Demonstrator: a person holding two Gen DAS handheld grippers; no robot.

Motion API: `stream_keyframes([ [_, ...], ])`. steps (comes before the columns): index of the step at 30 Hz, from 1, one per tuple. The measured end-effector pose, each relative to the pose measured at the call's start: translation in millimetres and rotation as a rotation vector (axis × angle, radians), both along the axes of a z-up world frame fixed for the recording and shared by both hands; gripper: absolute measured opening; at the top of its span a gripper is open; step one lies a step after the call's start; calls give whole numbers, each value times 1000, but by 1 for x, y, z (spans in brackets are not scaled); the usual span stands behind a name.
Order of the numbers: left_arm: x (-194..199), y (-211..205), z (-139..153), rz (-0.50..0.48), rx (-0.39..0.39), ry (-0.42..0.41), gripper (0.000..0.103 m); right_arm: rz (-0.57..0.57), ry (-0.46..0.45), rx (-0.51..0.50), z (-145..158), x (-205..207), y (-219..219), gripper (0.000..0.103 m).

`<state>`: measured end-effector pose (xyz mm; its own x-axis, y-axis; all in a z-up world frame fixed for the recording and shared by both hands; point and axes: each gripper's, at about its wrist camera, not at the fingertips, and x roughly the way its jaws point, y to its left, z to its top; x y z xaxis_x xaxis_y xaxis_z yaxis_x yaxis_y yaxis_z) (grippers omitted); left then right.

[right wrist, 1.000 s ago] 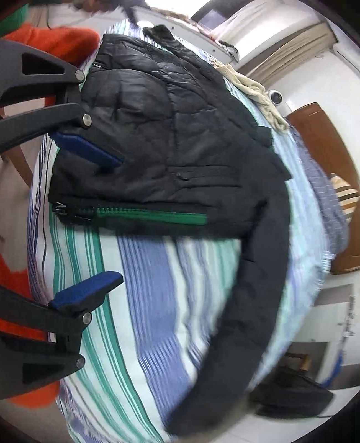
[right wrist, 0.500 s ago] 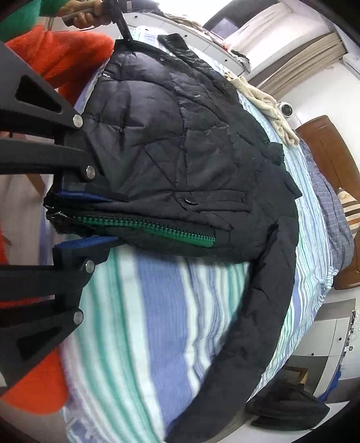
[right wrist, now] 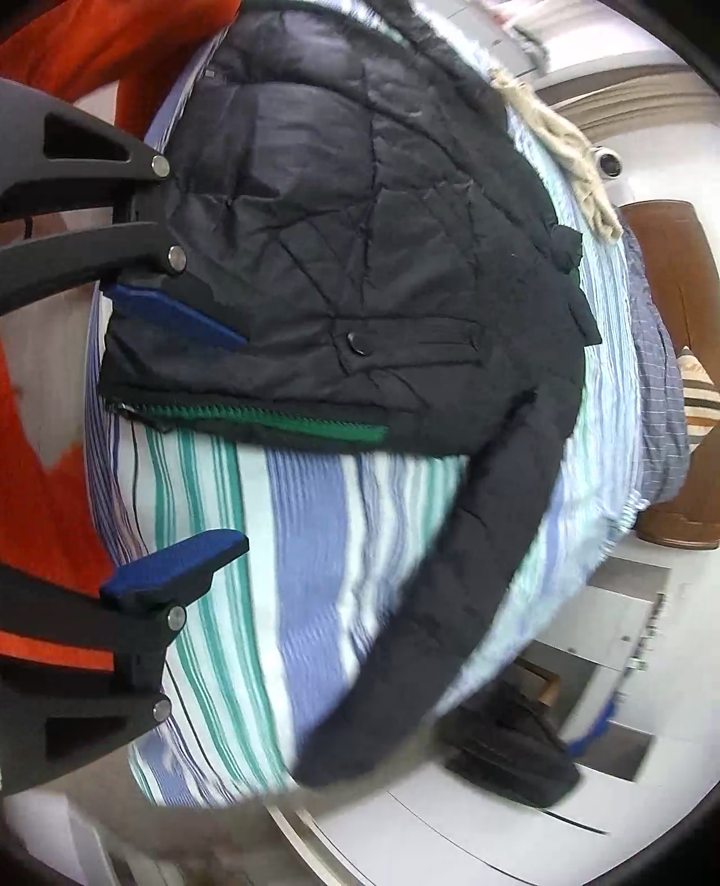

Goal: Fold large clothes

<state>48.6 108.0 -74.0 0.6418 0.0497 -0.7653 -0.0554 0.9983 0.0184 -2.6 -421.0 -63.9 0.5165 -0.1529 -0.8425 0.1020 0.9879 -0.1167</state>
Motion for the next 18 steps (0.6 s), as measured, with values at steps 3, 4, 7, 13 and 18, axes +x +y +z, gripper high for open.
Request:
stream_keyframes([
  [3, 6, -10, 5, -13, 33, -32, 100, 1, -20, -63, 9, 5, 6, 69],
  [4, 6, -13, 5, -13, 46, -39, 100, -1, -26, -79, 11, 3, 6, 69],
  [7, 8, -13, 5, -6, 47, -58, 100, -2, -34, -122, 15, 6, 8, 69],
  [13, -6, -12, 18, -6, -83, -165, 100, 37, -84, -17, 26, 0, 2, 70],
  [18, 8, -22, -9, -133, -327, -2, 100, 57, -100, -63, 16, -7, 14, 76],
])
